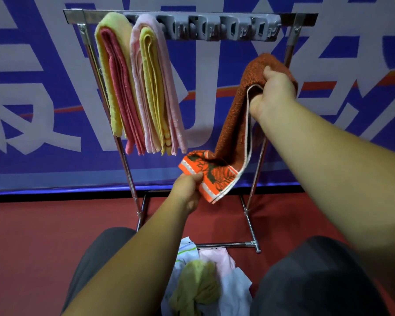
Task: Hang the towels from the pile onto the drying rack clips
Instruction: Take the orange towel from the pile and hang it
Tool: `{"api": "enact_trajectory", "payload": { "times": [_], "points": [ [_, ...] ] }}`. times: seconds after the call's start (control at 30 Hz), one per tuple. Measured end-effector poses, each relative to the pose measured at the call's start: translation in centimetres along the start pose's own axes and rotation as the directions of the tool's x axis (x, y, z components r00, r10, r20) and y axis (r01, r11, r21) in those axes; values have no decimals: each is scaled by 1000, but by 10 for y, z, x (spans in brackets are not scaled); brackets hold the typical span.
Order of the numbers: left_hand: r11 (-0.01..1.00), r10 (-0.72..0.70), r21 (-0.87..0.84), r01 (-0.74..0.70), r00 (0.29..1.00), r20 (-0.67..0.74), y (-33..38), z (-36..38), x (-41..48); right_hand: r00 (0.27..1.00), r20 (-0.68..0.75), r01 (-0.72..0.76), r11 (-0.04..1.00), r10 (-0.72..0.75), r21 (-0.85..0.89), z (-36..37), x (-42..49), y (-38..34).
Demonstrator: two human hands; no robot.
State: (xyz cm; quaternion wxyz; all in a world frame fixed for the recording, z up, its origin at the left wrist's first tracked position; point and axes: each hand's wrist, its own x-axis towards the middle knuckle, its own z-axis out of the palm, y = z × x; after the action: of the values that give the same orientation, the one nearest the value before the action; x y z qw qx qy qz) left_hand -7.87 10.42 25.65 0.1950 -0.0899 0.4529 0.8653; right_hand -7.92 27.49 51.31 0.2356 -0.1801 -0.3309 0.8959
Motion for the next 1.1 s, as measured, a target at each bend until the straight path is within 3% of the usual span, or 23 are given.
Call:
{"api": "enact_trajectory", "payload": {
  "times": [0.2,0.37,0.53,0.8,0.87,0.97,1.0,1.1],
  "points": [
    [972,225,-63,-227,973,-47,17,-32,15,992,-122,-7,985,-15,-175,-25,43,-14],
    [983,146,-68,-172,947,-285,40,-61,18,980,-193,-54,998,46,-37,-48,30,-20],
    [941,117,-283,-186,963,-243,52,-68,4,959,-242,-122,985,149,123,-67,32,-10],
    [852,81,-508,-127,990,-111,63,-72,-31,993,-119,7,988,12,155,-58,23,1],
    [924,25,-380,-38,999,-37,62,-75,-27,996,-93,20,988,-5,155,-53,22,5],
    [1000,-4,6,4,998,56,57,-77,-14,998,-41,44,991,-39,123,-43,19,8],
    [989,0,150,-12,997,74,53,-78,-8,999,-20,36,995,-34,92,-39,19,9],
    [881,29,474,0,998,-53,47,-79,-8,1000,8,-16,999,16,32,-32,18,11]
  ]
}}
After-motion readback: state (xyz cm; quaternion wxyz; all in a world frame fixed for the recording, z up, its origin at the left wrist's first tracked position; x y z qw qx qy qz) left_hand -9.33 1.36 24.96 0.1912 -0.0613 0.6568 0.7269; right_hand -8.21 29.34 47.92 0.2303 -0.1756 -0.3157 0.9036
